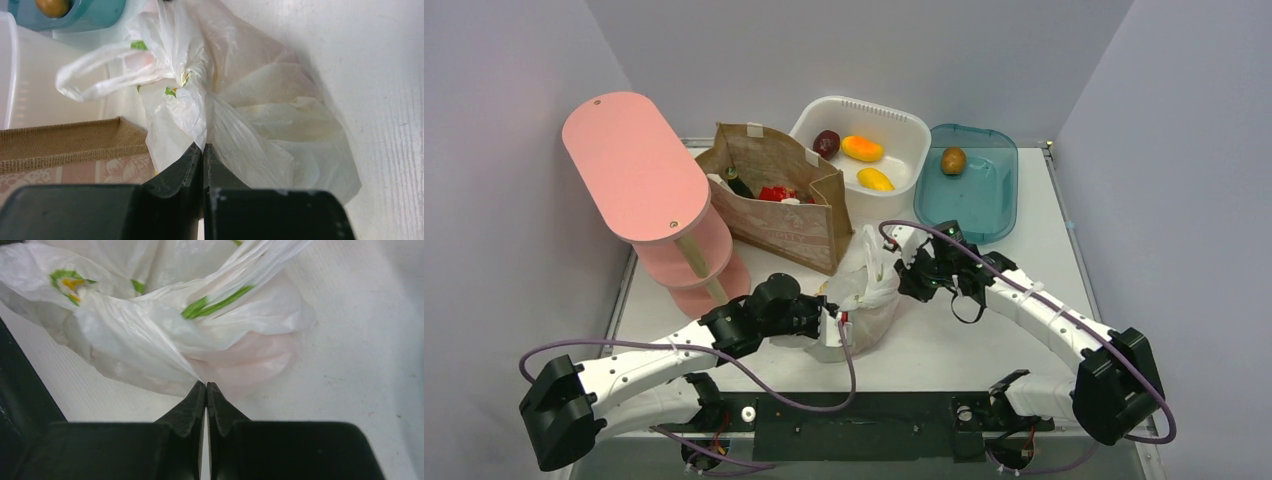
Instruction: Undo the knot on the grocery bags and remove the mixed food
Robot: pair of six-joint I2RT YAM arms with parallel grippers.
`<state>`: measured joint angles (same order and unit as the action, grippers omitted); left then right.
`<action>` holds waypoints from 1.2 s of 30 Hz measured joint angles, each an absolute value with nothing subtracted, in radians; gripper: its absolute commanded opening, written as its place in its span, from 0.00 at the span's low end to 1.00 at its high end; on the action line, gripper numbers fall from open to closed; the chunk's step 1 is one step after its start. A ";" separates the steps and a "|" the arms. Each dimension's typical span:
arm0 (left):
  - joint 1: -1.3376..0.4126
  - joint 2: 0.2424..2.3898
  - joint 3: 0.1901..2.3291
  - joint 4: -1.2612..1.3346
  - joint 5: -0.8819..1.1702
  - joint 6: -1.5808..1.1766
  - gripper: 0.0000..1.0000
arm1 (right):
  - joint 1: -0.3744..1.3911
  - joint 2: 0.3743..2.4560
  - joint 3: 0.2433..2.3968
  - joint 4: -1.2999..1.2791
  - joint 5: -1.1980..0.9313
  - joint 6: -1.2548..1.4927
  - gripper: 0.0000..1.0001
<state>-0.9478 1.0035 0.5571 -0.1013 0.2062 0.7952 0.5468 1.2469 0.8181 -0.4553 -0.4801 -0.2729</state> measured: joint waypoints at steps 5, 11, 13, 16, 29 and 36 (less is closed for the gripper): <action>-0.939 0.963 0.530 -0.118 0.204 0.797 0.00 | 0.496 1.211 0.817 -0.494 -0.431 -0.297 0.00; -0.931 0.927 0.495 -0.192 0.189 0.797 0.00 | 0.438 1.171 0.801 -0.547 -0.364 -0.323 0.06; -0.929 0.919 0.495 -0.192 0.187 0.793 0.00 | 0.438 1.161 0.801 -0.564 -0.400 -0.329 0.31; -0.929 0.911 0.495 -0.183 0.188 0.791 0.00 | 0.440 1.147 0.802 -0.577 -0.463 -0.318 0.63; -0.929 0.943 0.495 -0.149 0.213 0.798 0.00 | 0.694 1.190 0.805 -0.367 -0.558 -0.336 0.80; -0.929 0.957 0.500 -0.145 0.214 0.799 0.00 | 0.761 1.355 0.821 -0.308 -0.514 -0.411 0.31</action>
<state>-0.9295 0.9565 0.4999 -0.1448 0.2138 0.7986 0.7612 1.3548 0.8211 -0.3077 -0.5140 -0.4114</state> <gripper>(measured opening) 0.007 0.625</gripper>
